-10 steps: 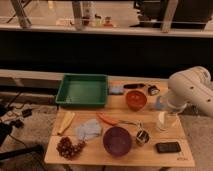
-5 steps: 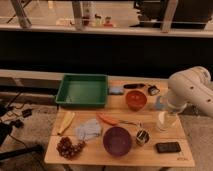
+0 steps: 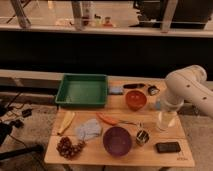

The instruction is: Place sponge in red bowl

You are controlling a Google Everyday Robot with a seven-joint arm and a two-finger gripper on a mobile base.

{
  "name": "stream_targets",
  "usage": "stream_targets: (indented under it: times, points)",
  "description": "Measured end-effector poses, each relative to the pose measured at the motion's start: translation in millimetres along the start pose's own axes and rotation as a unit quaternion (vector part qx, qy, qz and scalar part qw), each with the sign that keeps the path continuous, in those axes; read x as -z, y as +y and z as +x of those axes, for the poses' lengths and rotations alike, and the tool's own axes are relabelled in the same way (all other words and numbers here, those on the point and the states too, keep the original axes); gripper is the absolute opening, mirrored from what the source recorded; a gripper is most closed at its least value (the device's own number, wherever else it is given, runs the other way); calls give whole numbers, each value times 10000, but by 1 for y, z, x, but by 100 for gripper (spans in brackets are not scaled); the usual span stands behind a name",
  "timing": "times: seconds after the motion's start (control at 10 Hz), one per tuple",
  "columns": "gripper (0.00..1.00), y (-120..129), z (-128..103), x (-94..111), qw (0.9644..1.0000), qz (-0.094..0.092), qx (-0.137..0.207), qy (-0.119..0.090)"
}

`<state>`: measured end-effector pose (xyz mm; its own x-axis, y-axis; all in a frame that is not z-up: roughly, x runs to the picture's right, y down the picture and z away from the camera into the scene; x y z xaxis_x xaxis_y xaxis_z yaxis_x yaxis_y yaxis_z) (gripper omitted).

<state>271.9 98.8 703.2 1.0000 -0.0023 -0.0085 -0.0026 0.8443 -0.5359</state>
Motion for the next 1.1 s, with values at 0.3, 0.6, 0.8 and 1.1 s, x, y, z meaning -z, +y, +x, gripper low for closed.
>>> stream_targets:
  times: [0.3, 0.6, 0.8, 1.1]
  points:
    - [80, -43, -43, -20, 9988, 89, 473, -132]
    - [80, -96, -64, -40, 9965, 220, 763, -260]
    - [80, -105, -69, -44, 9960, 214, 812, -316]
    - [80, -104, -68, -45, 9961, 186, 821, -278]
